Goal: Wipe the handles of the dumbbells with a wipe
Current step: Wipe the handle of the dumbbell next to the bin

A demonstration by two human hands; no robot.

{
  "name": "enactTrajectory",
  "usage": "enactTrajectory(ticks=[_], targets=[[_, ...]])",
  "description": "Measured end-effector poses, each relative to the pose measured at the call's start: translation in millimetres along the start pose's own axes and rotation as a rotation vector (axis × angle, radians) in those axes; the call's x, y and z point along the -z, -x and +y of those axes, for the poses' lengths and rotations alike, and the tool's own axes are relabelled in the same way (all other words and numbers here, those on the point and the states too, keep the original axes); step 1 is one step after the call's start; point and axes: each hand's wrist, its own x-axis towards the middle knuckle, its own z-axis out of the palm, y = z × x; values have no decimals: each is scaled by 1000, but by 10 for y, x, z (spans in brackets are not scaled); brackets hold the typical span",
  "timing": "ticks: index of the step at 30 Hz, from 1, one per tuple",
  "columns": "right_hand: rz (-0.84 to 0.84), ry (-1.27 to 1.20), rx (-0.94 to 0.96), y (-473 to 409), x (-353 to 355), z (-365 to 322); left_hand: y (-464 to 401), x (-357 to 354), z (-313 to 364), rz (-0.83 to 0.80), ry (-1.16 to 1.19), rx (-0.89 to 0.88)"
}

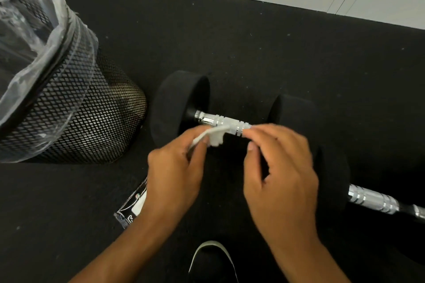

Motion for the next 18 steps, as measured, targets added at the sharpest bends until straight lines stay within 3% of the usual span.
enactTrajectory(ticks=[4,7,10,16,18], targets=[[24,151,4,-283,-52,299,-292,-294,-95,-54,-265,-323],[27,210,-5,-361,-152,460,-392,-597,-227,-186,-421,-380],[83,217,11,-342,-220,503,-342,-783,-346,-219,-588,-400],[165,246,37,-323,-277,516,-122,-791,-334,-240,-693,-575],[177,248,40,-318,-282,523,-219,-792,-250,-276,-698,-559]])
